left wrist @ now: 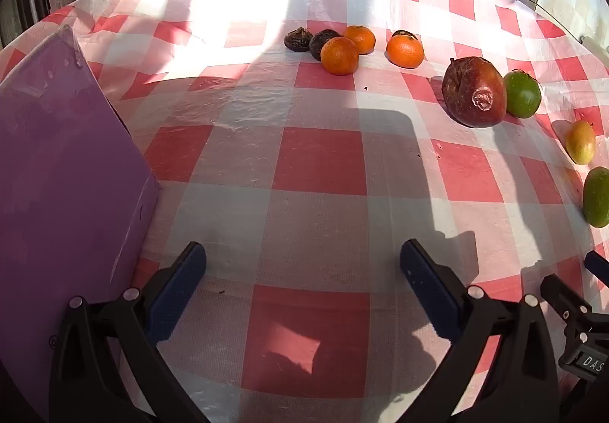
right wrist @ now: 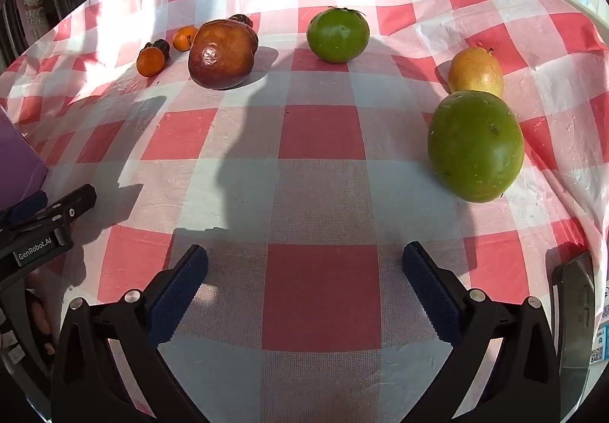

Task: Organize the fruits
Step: 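Grasp the brown apple with the left tool while the right tool grasps the large green pomelo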

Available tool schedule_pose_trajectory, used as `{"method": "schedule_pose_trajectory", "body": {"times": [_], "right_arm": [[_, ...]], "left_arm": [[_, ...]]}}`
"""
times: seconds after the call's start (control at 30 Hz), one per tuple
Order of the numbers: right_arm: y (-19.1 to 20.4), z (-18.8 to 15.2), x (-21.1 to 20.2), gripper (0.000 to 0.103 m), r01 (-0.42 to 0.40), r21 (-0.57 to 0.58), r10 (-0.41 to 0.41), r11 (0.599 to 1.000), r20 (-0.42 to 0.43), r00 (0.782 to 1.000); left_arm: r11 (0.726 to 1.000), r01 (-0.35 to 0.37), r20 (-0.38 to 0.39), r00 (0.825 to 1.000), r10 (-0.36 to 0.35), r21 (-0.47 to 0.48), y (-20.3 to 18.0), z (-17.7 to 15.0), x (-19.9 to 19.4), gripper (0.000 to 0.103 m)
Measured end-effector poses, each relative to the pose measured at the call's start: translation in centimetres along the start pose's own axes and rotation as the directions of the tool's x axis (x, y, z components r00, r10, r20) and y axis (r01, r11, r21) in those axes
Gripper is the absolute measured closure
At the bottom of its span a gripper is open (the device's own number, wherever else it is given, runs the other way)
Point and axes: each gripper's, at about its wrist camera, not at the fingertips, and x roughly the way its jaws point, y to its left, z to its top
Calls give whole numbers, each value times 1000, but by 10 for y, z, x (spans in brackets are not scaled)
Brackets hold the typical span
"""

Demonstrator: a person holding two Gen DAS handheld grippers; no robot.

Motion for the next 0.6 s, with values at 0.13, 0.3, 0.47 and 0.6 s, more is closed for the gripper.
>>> {"method": "schedule_pose_trajectory", "body": {"times": [0.13,0.3,0.47,0.6], "right_arm": [[-28,-33,-6,4,27,95,-29,995,21,999],[-56,-38,16,4,32,176,-36,984,19,999],[-51,1,44,4,2,114,-3,993,14,1000],[-37,15,57,6,-14,63,13,998,18,1000]], "left_arm": [[1000,0,-1,1000,0,0,0,1,0,1],[1000,-18,0,1000,18,-26,-1,-1,0,1],[1000,-11,-2,1000,11,-17,-18,1,1,1],[996,54,-6,999,-54,69,-50,15,10,1]]}}
